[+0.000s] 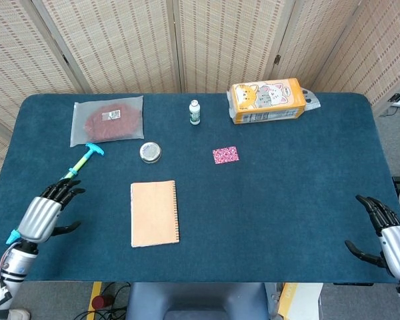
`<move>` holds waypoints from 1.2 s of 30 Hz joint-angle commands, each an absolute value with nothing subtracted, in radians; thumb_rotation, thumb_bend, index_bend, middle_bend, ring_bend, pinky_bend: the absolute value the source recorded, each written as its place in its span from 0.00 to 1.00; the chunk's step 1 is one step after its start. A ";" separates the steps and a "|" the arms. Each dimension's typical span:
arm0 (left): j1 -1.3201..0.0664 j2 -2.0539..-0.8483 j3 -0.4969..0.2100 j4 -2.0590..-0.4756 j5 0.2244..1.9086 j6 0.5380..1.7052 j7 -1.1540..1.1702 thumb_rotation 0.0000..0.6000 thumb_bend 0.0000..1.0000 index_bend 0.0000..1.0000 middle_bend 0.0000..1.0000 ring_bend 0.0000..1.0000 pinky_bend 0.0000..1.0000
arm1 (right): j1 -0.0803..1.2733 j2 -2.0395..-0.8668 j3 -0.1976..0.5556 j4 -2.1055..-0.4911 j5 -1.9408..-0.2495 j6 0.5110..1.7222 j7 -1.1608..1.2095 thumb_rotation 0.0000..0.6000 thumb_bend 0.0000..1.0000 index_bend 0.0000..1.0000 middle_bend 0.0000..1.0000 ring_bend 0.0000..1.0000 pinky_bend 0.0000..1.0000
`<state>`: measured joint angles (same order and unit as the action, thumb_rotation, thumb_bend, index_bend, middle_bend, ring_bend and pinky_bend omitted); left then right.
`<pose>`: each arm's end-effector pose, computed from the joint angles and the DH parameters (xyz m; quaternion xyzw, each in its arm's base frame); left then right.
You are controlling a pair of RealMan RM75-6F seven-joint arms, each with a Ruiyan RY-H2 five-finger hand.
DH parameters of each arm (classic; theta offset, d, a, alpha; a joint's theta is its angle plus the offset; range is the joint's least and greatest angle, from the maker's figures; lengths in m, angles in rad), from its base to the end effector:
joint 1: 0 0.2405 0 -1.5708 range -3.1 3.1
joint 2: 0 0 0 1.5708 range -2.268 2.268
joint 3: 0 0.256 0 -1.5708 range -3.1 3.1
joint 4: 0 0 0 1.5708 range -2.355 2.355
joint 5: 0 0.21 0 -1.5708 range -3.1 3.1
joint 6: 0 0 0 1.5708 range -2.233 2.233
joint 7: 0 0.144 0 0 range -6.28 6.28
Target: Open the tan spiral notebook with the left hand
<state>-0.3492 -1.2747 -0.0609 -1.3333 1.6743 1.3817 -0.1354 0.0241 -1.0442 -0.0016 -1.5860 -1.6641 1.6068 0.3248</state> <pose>-0.2762 0.2651 0.1123 -0.6998 -0.2972 -0.4476 0.4707 -0.3064 -0.1504 0.1838 0.5749 -0.4211 0.4805 0.5112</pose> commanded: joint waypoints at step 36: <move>-0.651 -1.776 0.108 -0.494 1.852 1.348 -0.473 1.00 0.15 0.29 0.19 0.15 0.26 | 0.001 -1.029 -0.002 -1.646 -1.636 1.603 0.262 1.00 0.26 0.00 0.15 0.10 0.15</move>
